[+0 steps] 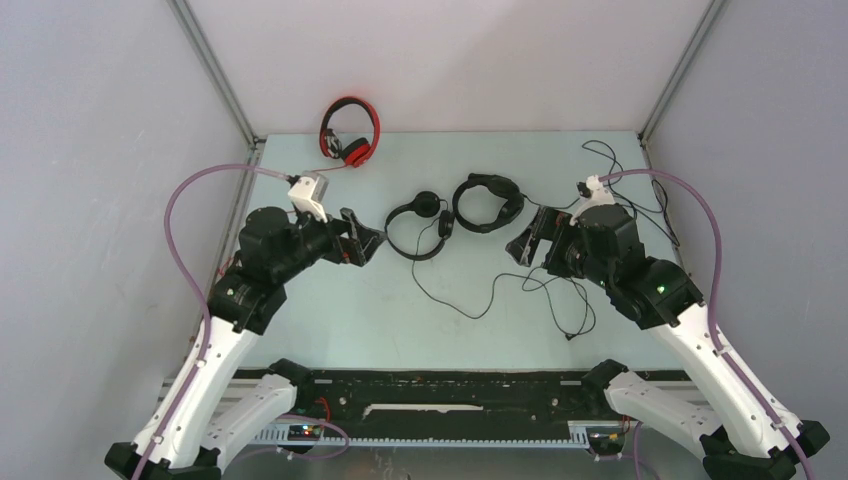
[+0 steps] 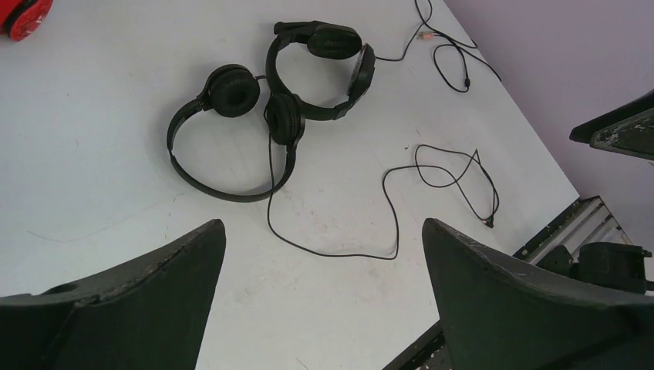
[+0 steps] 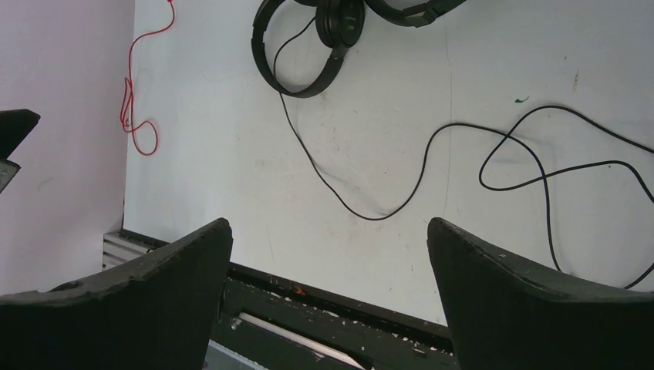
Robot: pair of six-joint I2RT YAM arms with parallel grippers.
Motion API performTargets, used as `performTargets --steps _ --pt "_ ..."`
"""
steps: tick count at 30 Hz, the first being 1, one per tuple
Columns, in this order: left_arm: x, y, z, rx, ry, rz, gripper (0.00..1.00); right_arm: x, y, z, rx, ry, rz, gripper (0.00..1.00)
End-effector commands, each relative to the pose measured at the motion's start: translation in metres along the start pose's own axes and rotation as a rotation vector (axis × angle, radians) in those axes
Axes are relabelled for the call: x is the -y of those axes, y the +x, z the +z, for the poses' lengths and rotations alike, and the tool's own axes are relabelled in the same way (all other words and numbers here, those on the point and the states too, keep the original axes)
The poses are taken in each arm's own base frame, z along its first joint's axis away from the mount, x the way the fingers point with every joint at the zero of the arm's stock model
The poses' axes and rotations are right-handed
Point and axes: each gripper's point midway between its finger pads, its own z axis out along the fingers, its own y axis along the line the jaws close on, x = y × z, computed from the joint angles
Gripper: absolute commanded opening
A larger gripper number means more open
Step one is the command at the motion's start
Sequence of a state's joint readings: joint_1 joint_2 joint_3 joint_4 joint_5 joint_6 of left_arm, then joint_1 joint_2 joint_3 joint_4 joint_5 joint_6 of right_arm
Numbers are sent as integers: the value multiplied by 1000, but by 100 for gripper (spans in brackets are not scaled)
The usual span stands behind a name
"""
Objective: Wrap the headphones
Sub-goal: Pick up the headphones from the center of the board.
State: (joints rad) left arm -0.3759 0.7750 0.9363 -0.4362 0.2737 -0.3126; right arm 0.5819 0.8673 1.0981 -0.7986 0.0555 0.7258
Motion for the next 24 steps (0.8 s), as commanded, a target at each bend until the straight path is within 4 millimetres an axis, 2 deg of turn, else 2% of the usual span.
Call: performTargets --steps 1,8,12,14,17,21,24 --pt "-1 -3 -5 29 -10 29 100 -5 -4 -1 12 -18 25 100" --pt "-25 8 -9 39 -120 69 100 4 -6 9 27 57 145 98" --pt "-40 17 -11 23 -186 83 100 11 -17 28 73 117 275 93" --pt "-43 14 -14 23 -211 86 100 18 -19 46 80 171 349 86" --pt "-47 6 -21 52 -247 94 100 23 -17 86 44 217 439 77" --pt "-41 1 -29 100 -229 93 100 28 -21 139 30 231 546 72" --pt "-36 -1 -34 136 -203 90 100 42 -31 173 56 263 483 70"
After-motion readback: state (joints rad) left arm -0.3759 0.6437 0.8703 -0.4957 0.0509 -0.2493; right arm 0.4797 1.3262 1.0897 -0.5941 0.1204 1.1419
